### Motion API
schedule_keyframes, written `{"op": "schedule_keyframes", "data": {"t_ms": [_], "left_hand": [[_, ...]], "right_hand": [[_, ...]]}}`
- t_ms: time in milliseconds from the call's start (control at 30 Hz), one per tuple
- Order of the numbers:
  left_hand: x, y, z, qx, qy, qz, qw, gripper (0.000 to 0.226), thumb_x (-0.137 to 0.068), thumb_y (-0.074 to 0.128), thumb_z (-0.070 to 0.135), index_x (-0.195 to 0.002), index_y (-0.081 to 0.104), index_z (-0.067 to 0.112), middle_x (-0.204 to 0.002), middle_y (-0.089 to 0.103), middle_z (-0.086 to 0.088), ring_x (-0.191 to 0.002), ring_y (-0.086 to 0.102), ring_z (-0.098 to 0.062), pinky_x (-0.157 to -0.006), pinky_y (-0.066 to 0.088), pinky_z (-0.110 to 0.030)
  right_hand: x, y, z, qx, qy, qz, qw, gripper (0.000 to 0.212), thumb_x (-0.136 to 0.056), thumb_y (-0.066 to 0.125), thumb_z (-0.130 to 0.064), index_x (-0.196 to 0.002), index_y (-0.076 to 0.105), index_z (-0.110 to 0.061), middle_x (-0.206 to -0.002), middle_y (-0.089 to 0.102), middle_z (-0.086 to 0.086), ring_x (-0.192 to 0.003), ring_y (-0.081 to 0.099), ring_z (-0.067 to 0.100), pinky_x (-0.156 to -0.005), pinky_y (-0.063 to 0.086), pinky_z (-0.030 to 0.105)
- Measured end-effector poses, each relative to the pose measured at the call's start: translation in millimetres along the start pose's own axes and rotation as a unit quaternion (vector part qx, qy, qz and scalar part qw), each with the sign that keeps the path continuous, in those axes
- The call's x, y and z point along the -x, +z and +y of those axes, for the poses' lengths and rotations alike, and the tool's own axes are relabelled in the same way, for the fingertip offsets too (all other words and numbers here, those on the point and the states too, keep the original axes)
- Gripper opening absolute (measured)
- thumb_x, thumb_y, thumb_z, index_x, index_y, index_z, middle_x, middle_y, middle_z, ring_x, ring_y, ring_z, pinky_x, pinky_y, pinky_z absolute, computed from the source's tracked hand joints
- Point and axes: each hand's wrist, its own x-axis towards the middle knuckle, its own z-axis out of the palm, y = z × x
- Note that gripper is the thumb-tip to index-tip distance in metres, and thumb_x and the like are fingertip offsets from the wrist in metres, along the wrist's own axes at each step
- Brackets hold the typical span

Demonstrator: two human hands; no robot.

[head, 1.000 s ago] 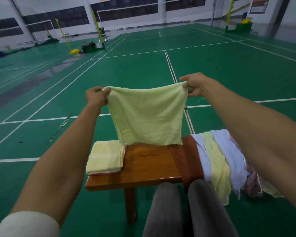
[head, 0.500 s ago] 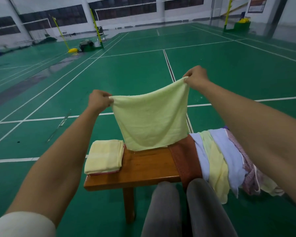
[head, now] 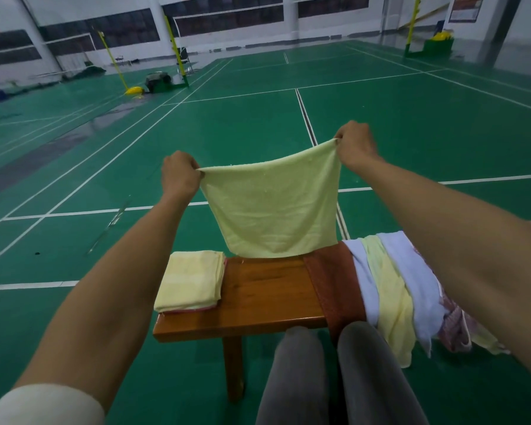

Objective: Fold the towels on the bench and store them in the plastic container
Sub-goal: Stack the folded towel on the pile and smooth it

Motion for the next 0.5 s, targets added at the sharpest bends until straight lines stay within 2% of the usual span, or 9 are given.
{"op": "schedule_keyframes", "data": {"t_ms": [133,300,400,500], "left_hand": [[-1.4,3.0,-9.2,-0.021,0.005,-0.030,0.999,0.016,-0.082,0.066,0.005,-0.088,0.080,0.009,-0.075,0.073,-0.015,-0.076,0.071,-0.032,-0.080,0.060,-0.046],[-0.4,13.3,-18.9,-0.033,0.003,-0.046,0.998,0.025,-0.083,0.054,0.000,-0.086,0.078,0.007,-0.072,0.072,-0.017,-0.075,0.071,-0.034,-0.077,0.060,-0.047],[-2.1,19.5,-25.1,-0.001,-0.010,-0.044,0.999,0.018,-0.085,0.060,0.008,-0.083,0.077,0.008,-0.071,0.072,-0.014,-0.069,0.072,-0.032,-0.076,0.062,-0.045],[-4.4,23.2,-29.2,0.044,-0.041,-0.036,0.998,0.013,-0.086,0.064,0.012,-0.085,0.076,0.012,-0.076,0.073,-0.013,-0.068,0.072,-0.032,-0.073,0.062,-0.045]], "right_hand": [[5.5,2.1,-3.6,0.004,0.036,-0.018,0.999,0.024,-0.096,0.055,-0.011,-0.107,0.076,-0.011,-0.116,0.068,0.010,-0.094,0.067,0.032,-0.079,0.052,0.035],[10.1,5.7,-1.7,-0.044,0.117,-0.050,0.991,0.017,-0.089,0.065,-0.017,-0.099,0.078,-0.015,-0.093,0.076,0.006,-0.074,0.072,0.027,-0.072,0.063,0.040],[15.1,9.8,-4.4,-0.111,0.165,-0.079,0.977,0.012,-0.094,0.062,-0.007,-0.092,0.075,-0.007,-0.072,0.075,0.010,-0.054,0.073,0.023,-0.062,0.064,0.042],[14.9,14.6,-9.2,-0.206,0.213,-0.086,0.951,0.012,-0.096,0.059,0.002,-0.097,0.071,0.001,-0.071,0.073,0.018,-0.054,0.073,0.027,-0.057,0.064,0.043]]}}
